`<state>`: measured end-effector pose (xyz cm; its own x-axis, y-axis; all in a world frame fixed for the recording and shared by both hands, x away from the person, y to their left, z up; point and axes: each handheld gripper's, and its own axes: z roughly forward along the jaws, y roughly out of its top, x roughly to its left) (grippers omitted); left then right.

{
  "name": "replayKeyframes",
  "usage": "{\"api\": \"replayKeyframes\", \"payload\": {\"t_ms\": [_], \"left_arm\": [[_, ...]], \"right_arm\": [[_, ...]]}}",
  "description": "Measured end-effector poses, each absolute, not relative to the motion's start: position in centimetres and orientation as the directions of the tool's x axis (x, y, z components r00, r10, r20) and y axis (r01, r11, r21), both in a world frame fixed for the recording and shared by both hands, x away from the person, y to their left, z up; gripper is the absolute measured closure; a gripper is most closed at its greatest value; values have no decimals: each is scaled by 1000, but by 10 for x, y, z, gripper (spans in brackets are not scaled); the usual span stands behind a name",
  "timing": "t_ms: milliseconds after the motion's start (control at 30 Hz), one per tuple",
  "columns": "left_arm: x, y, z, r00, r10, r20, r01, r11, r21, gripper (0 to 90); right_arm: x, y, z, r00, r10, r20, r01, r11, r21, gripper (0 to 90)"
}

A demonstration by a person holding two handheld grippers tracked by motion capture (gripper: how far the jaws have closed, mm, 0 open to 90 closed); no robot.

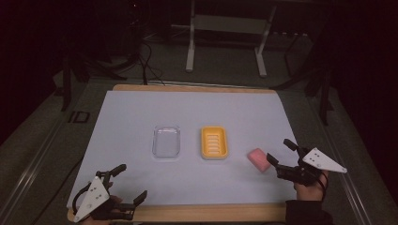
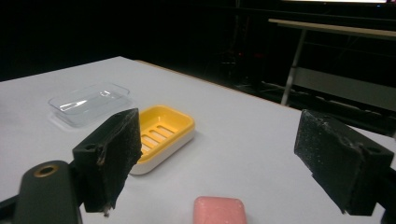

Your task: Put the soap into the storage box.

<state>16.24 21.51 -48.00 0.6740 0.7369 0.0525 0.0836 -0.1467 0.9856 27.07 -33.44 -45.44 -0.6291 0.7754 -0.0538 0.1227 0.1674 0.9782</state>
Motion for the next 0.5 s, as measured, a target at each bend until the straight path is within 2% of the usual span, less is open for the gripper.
{"api": "replayKeyframes", "payload": {"t_ms": [267,500], "left_arm": [[162,215,-480,674,737,51,85,-145,986,2],[163,215,-480,676,735,53,85,-149,985,2]], "right_arm": [[272,-328,-456,-652,752,-97,119,228,966,145],[275,-325,-458,-694,716,-73,143,237,961,145]]}}
